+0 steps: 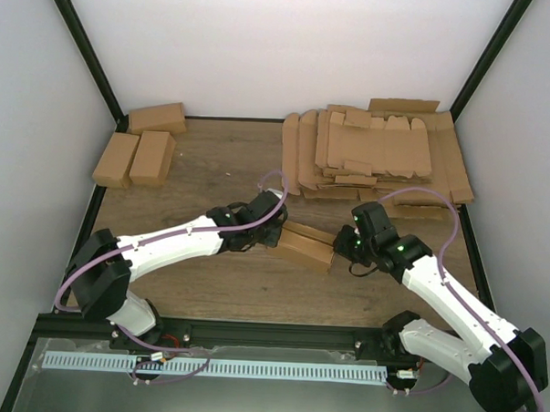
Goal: Fold the paper box
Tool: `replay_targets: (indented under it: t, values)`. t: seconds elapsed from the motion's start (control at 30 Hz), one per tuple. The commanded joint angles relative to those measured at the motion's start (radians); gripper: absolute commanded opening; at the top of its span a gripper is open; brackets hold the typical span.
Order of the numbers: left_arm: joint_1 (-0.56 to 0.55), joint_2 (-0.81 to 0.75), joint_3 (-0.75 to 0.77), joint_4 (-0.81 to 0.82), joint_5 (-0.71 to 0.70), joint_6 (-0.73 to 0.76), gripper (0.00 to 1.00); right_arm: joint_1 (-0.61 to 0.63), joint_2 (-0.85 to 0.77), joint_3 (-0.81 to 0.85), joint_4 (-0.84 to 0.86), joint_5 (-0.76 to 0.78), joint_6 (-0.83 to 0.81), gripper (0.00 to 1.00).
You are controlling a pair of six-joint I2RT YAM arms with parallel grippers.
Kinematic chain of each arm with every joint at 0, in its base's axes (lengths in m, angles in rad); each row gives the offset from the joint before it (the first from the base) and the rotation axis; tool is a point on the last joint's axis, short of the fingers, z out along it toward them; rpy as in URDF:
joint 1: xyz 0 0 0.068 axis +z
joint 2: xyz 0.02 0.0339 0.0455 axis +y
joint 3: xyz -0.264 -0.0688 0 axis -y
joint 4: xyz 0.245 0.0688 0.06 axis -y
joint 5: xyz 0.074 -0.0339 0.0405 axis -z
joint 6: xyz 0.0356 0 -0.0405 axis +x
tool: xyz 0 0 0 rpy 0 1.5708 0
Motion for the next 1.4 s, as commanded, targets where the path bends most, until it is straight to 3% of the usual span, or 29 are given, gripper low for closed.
replay_targets:
  t: [0.0,0.2,0.37,0.5,0.67,1.37]
  values:
    - [-0.017,0.029,0.009,-0.045,0.015,0.006,0.04,0.000,-0.001,0.048,-0.003,-0.022,0.028,0.07]
    - [-0.018,0.028,0.009,-0.050,0.010,0.007,0.04,0.001,0.014,0.046,-0.036,-0.034,-0.026,0.08]
    - [-0.019,0.024,0.009,-0.053,0.005,0.009,0.04,0.001,0.039,0.054,-0.083,0.000,-0.060,0.18]
    - [-0.019,0.025,0.011,-0.055,0.002,0.009,0.04,0.001,0.044,0.040,-0.078,0.009,-0.060,0.16]
    - [-0.018,0.025,0.012,-0.058,0.000,0.011,0.04,0.002,0.049,0.050,-0.094,0.013,-0.075,0.01]
    - [-0.017,0.034,0.019,-0.077,-0.034,0.014,0.04,0.010,0.095,0.130,-0.227,0.106,-0.134,0.01]
